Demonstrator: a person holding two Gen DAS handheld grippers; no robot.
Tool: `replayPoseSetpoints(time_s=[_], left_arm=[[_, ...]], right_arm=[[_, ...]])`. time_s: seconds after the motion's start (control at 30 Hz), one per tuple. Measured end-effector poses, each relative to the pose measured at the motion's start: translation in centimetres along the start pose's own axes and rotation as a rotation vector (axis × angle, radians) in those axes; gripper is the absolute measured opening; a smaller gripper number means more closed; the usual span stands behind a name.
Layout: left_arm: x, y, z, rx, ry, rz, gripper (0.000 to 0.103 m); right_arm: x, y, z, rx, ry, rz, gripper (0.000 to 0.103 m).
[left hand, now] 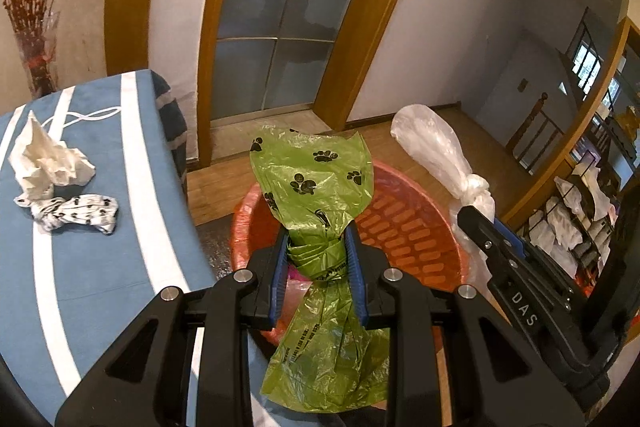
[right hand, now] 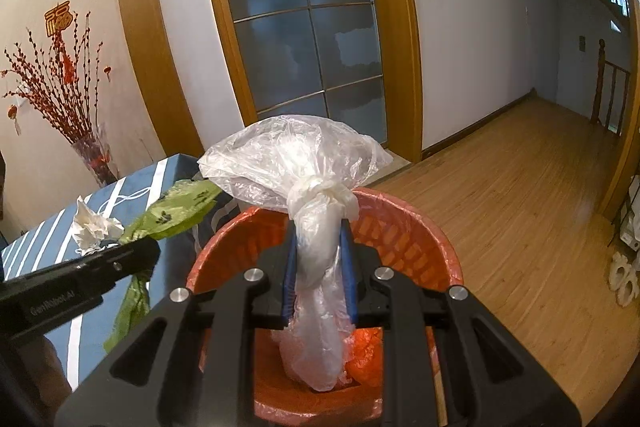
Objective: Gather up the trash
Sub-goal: 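Carry the paw-print and clear bags to the wastebasket and open both tools, then move both tools back over the table toward the white tissue and patterned cloth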
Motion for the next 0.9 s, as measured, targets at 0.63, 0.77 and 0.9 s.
replayPoseSetpoints(time_s=[0.63,0.77,0.9], left_arm=[[-3.4,1.8,-1.6,0.04,0.002,-0.083,0.047],[-3.0,1.9,-2.5,0.039,-0.031,-0.077,0.055],[-1.6,2.1,-4.6,0.022,-0.094,-0.06,0.061]], right_arm=[[-1.9,0.4,2.6,-0.056,0.002,-0.023,0.043],[-1.6,0.4,2.4,-0.035,0.013,-0.017,0.055],[-1.2,0.1,1.6,0.002,0.013,-0.004,0.063]])
Point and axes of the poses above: each gripper's, at about its wrist camera, not at the fingertips, and x roughly against the way its jaws point, z to its right, y to its underside, the point moved 10 cm from there along -x, roughly the way its jaws point, and after that the axes turned 5 degrees about z, right-handed, at the moved point
